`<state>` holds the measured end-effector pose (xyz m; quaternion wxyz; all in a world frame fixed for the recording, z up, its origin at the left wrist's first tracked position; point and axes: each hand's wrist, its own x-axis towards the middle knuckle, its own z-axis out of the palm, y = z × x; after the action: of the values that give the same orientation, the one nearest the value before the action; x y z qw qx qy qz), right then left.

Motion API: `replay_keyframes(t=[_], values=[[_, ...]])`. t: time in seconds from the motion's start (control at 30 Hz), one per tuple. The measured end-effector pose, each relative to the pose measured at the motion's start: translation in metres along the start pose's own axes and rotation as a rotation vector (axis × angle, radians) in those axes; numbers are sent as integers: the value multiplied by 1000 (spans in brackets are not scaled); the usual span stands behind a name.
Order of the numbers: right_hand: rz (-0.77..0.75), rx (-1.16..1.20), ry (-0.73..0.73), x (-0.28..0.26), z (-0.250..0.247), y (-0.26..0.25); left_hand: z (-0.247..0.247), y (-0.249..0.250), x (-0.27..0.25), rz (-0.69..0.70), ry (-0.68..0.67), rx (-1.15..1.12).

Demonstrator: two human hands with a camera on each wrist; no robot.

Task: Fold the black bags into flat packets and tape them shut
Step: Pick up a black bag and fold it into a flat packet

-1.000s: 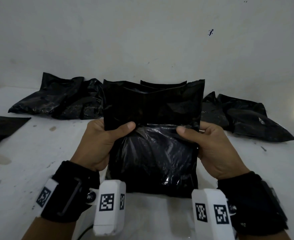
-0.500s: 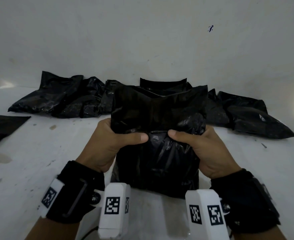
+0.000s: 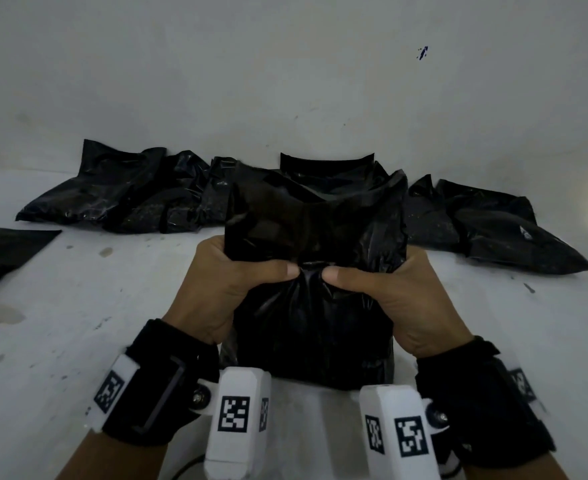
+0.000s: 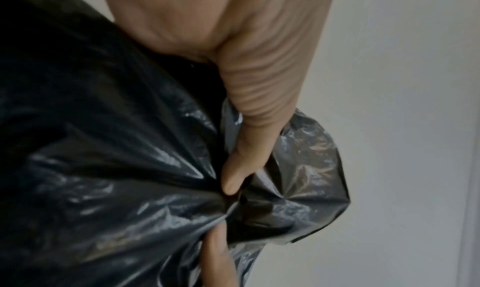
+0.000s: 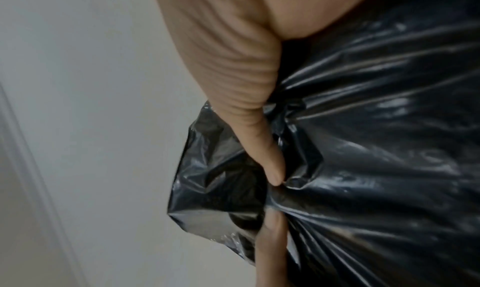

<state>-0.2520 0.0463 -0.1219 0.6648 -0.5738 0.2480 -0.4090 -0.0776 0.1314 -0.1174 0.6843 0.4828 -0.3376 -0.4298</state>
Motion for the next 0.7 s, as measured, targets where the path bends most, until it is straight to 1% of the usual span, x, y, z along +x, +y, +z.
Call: replay_keyframes(t=[0.07,0.23,0.37,0.57,0.7], values=[[-19,-1,1,-1,2,1,3,0,-2,-4,-5,11],[-14,-20,63,0,-2,2,3,1,-1,23,51,1],[-23,-32,76,1,-5,2,2,2,0,37,66,23],[24,7,118,2,-5,1,-3,4,2,28,77,0],[42,43,129,2,-4,-1,-3,3,2,16,58,-15]])
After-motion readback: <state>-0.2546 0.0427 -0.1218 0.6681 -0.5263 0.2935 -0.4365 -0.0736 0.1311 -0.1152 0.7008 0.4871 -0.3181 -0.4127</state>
